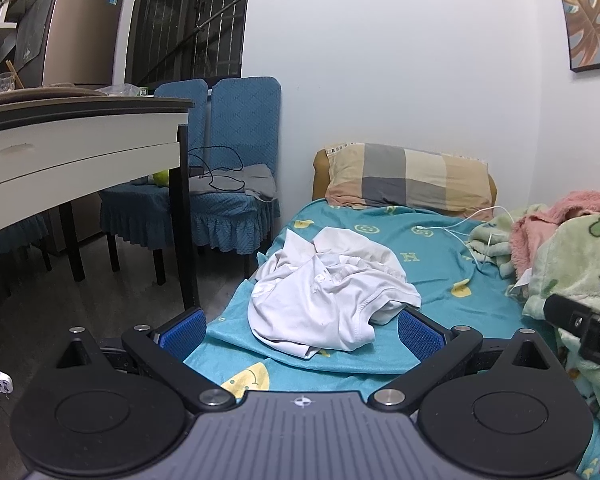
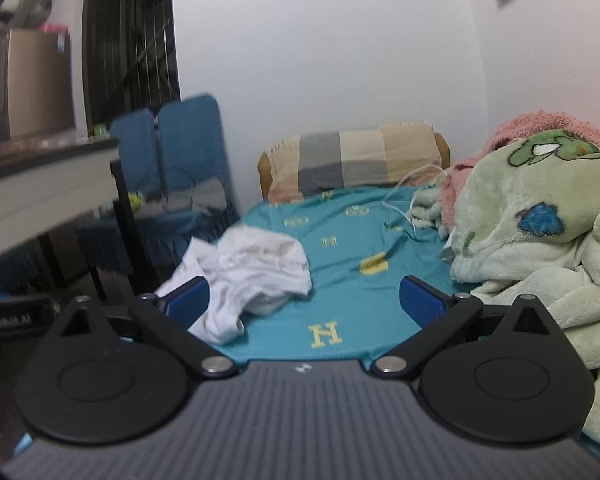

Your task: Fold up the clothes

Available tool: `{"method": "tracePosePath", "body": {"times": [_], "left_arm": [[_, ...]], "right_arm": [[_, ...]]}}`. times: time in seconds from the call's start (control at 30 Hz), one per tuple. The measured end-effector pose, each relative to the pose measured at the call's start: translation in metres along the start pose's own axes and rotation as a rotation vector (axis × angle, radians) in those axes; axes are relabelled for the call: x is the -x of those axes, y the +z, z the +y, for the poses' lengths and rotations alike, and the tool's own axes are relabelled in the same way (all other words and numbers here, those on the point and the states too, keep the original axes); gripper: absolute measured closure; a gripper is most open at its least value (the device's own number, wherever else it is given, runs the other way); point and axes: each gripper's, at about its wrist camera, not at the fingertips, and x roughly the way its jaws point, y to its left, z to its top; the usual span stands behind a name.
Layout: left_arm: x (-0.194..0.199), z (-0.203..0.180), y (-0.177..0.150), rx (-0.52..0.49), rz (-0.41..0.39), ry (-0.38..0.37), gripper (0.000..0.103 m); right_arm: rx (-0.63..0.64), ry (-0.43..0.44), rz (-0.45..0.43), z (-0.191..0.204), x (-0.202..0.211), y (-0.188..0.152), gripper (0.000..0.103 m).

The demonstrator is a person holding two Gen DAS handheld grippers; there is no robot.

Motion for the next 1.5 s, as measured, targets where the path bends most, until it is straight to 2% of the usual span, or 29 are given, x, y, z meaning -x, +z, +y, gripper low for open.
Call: {"method": "tracePosePath", "body": {"times": [0.13,0.3,0.57,0.97,1.1,1.17,1.2,1.27,1.33,1.43,1.5], "left_arm": [[-0.002,0.000,-0.002,-0.010,0.002,-0.003,0.000],[-0.004,-0.004,-0.005,-0.031,0.001,-0.014,0.000],[-0.008,-0.006,-0.010,-0.031,0.014,-0.045,0.000],[-0.023,-0.011,-0.018,-0.024,0.064,-0.042,0.000],[-0.042,-0.025,-0.021,-0.078,0.095,-0.052,0.001],[-0.059,-0.035,-0.020,-0.126,0.116,-0.064,0.002],[-0.068,-0.040,-0.019,-0.147,0.126,-0.069,0.002],[-0.088,-0.049,-0.017,-0.182,0.143,-0.074,0.003],[-0.110,-0.057,-0.016,-0.207,0.161,-0.080,0.004],[-0.146,-0.066,-0.019,-0.225,0.189,-0.088,0.007],[-0.170,-0.072,-0.021,-0.237,0.208,-0.094,0.008]], "right_arm": [[0.006,0.017,-0.009,0.000,0.001,0.002,0.000],[-0.021,0.007,0.069,-0.004,-0.003,0.006,0.000],[0.001,0.012,0.000,-0.006,0.006,0.005,0.000],[-0.013,0.021,0.037,-0.011,0.007,0.009,0.000],[-0.046,0.011,0.054,-0.016,0.006,0.009,0.009],[-0.074,-0.003,0.066,-0.021,0.005,0.008,0.021],[-0.088,-0.010,0.073,-0.024,0.004,0.008,0.031],[-0.116,-0.025,0.083,-0.029,0.003,0.007,0.036],[-0.134,-0.037,0.085,-0.034,0.001,0.007,0.051],[-0.157,-0.057,0.088,-0.040,-0.003,0.006,0.066],[-0.170,-0.078,0.095,-0.045,-0.009,0.005,0.071]]}}
